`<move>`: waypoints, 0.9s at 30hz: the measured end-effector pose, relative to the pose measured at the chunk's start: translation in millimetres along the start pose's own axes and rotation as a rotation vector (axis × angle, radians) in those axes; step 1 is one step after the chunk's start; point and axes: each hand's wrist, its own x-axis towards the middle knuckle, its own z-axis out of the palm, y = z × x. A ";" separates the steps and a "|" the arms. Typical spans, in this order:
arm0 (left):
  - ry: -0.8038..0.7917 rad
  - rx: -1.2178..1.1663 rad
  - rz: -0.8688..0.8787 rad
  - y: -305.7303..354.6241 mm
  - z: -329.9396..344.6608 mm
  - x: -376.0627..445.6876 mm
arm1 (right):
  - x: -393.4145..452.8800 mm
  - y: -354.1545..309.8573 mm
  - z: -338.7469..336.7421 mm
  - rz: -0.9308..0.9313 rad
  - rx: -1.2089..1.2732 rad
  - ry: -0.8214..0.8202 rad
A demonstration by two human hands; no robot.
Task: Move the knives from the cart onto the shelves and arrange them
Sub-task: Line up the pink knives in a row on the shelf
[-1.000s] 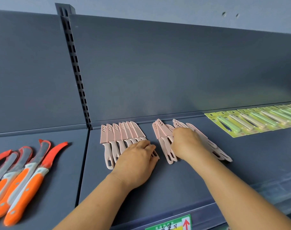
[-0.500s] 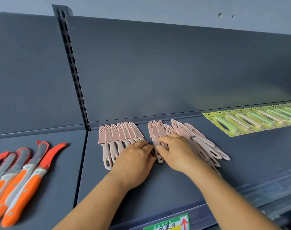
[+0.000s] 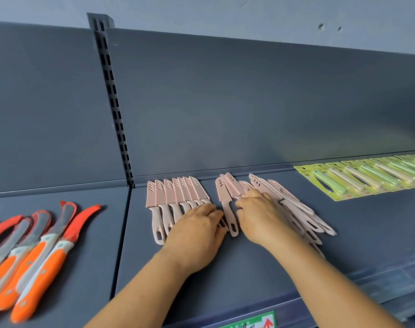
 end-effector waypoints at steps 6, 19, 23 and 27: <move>0.003 -0.012 0.005 -1.1 1.5 0.5 | 1.8 -5.8 -7.1 0.036 0.060 -0.023; 0.044 -0.033 -0.013 -1.1 1.1 -0.7 | -1.6 -20.4 -16.0 0.068 0.018 -0.066; 0.044 -0.030 -0.022 -1.5 0.8 -0.6 | -0.1 -24.8 -15.9 0.059 -0.077 -0.013; 0.035 -0.026 -0.020 -0.6 -0.1 -0.7 | 11.1 -21.4 -13.4 0.145 0.240 0.001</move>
